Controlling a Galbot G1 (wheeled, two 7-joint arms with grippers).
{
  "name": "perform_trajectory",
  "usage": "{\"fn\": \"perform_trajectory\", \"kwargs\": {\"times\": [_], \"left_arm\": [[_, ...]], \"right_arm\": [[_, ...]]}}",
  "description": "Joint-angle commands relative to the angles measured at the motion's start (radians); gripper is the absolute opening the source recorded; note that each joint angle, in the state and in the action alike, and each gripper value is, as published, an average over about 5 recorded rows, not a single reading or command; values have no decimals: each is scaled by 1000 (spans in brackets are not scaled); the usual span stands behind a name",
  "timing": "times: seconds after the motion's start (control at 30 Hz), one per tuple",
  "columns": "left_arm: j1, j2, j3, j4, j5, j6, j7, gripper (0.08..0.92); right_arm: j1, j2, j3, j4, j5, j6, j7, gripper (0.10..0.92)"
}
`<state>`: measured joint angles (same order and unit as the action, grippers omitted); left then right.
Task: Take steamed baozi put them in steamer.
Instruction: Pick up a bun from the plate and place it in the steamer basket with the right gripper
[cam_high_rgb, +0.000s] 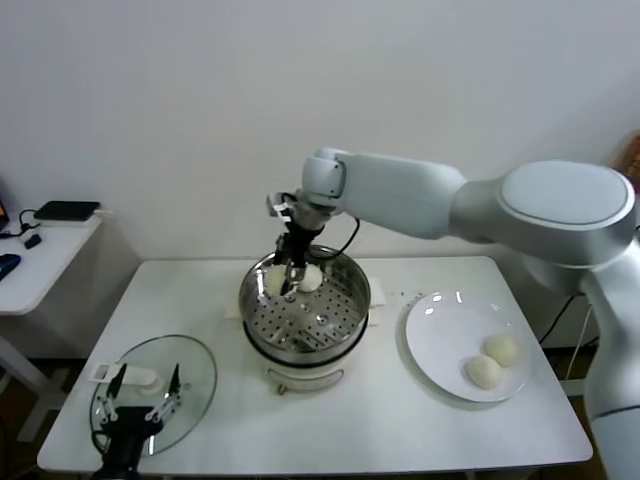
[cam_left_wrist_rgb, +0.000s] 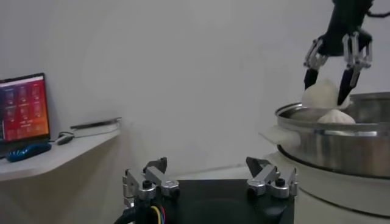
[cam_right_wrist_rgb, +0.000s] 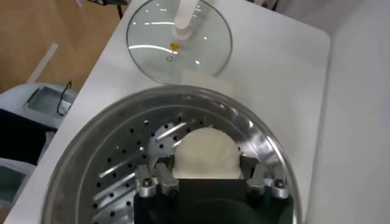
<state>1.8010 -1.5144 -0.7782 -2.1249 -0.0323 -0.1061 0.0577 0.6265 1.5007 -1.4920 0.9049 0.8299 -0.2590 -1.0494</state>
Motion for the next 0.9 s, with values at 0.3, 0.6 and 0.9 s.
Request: {"fn": "perform_trajectory", "kwargs": {"times": [0.3,0.6,0.9], "left_arm": [[-1,1,-2,6,-5,-2,-1,823],[0,3,-3,14,-8,-5,-2,823],[-2,2,-2,15,-8,-4,-1,823]], "right_arm": [[-114,65,23,-79,-67,6,3,704],[-127,72,32,-103,-90,12,3,704],[-132,67,41,-94,-99,14,9,787]]}}
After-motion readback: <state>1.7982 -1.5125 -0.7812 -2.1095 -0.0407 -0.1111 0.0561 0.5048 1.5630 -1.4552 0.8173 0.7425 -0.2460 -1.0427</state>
